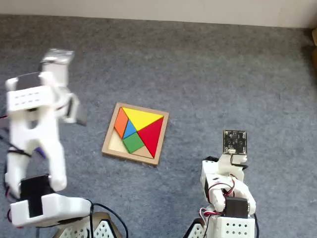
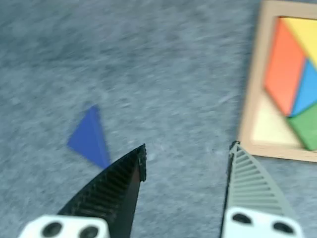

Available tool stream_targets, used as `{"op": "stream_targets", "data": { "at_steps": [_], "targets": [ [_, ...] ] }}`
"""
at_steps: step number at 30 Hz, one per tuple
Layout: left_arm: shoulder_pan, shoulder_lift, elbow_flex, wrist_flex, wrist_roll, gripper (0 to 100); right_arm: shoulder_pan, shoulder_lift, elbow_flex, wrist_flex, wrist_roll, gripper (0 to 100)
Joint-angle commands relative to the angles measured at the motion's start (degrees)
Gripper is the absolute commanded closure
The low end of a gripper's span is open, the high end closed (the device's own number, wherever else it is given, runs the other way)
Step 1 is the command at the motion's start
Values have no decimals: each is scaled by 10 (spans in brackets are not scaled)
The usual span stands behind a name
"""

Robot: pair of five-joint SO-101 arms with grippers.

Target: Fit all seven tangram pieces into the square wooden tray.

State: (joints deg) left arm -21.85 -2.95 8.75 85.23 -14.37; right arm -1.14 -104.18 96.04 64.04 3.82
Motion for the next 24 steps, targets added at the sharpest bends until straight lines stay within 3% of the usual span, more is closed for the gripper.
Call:
{"op": "stream_targets", "data": {
  "at_steps": [1, 5, 11, 24],
  "targets": [
    [-103, -4, -16, 5, -81, 729, 7, -2, 58, -6, 4, 980],
    [-160, 31, -18, -19, -148, 729, 7, -2, 58, -6, 4, 980],
    [-185, 108, -21, -76, -228, 729, 7, -3, 58, -6, 4, 980],
    [-209, 207, -21, -186, -246, 707, 7, -3, 58, -6, 3, 980]
  ]
}}
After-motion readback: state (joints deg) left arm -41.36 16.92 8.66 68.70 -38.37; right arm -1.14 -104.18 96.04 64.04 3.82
